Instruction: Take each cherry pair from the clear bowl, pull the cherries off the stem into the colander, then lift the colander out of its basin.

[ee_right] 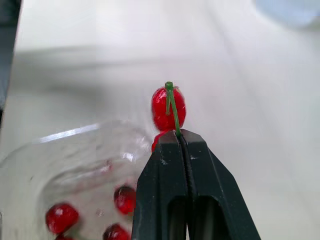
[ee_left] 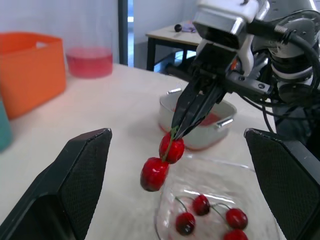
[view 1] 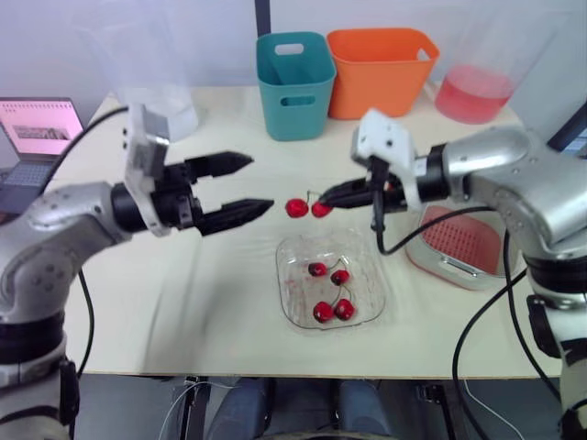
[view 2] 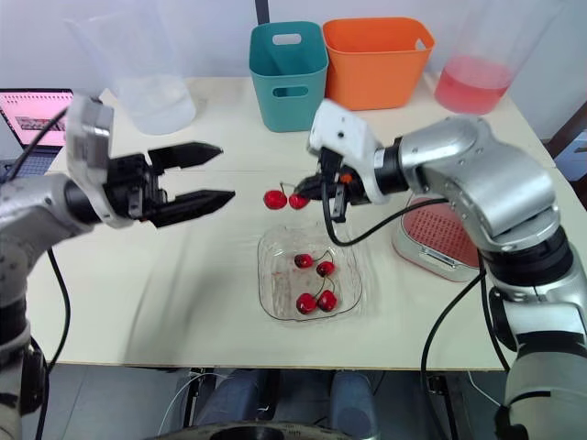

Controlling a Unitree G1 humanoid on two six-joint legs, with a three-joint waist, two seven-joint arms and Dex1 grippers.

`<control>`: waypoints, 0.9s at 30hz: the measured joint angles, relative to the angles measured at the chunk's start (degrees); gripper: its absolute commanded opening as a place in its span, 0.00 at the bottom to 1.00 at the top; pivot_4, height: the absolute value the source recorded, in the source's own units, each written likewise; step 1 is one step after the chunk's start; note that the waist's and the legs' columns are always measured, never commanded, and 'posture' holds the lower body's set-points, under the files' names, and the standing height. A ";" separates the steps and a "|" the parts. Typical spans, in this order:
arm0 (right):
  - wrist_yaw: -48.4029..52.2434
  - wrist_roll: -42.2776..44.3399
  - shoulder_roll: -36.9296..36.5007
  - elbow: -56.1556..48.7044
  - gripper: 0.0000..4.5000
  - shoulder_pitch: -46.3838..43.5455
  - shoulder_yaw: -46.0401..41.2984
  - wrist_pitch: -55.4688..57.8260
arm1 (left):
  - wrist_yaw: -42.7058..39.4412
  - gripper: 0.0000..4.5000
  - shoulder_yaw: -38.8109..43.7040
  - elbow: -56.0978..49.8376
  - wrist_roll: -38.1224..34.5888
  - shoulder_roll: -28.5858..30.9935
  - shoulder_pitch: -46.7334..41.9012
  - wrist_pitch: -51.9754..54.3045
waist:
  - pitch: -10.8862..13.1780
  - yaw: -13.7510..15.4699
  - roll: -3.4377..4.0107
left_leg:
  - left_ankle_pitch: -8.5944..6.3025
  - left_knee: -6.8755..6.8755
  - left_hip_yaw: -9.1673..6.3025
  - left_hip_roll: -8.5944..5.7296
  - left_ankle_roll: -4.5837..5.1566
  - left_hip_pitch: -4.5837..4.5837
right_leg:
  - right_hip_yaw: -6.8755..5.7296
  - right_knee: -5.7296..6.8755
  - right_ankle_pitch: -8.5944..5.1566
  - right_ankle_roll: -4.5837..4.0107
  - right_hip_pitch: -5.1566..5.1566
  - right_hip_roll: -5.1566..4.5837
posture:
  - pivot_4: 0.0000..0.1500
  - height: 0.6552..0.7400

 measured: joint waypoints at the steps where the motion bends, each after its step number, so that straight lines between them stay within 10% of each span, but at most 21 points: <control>1: -0.07 0.11 0.33 0.18 0.00 -0.22 -0.03 -0.09 | -0.90 1.00 -1.43 1.54 0.81 -0.27 -1.69 -0.06 | 0.00 0.08 -0.01 | 0.00 0.01 -0.01 0.00 0.00 -0.01 | -0.01 0.00 0.00 0.00 0.01 0.00 | 1.00 1.00; 23: -6.30 3.86 4.06 -0.50 0.00 -1.42 -2.22 3.48 | -7.10 0.81 -10.01 10.96 12.96 -11.42 -7.61 -6.40 | 0.01 -0.04 -0.01 | 0.07 0.07 -0.06 -0.05 -0.12 -0.04 | -0.01 0.02 0.00 0.01 -0.01 -0.03 | 1.00 1.00; 27: -6.73 4.47 4.06 -0.95 0.00 -1.42 -2.25 3.51 | -7.18 0.49 -9.98 10.97 12.96 -12.19 -7.66 -6.41 | 0.01 0.05 -0.01 | 0.08 0.08 -0.06 -0.06 -0.12 -0.04 | -0.01 0.02 0.00 0.01 0.00 -0.04 | 1.00 1.00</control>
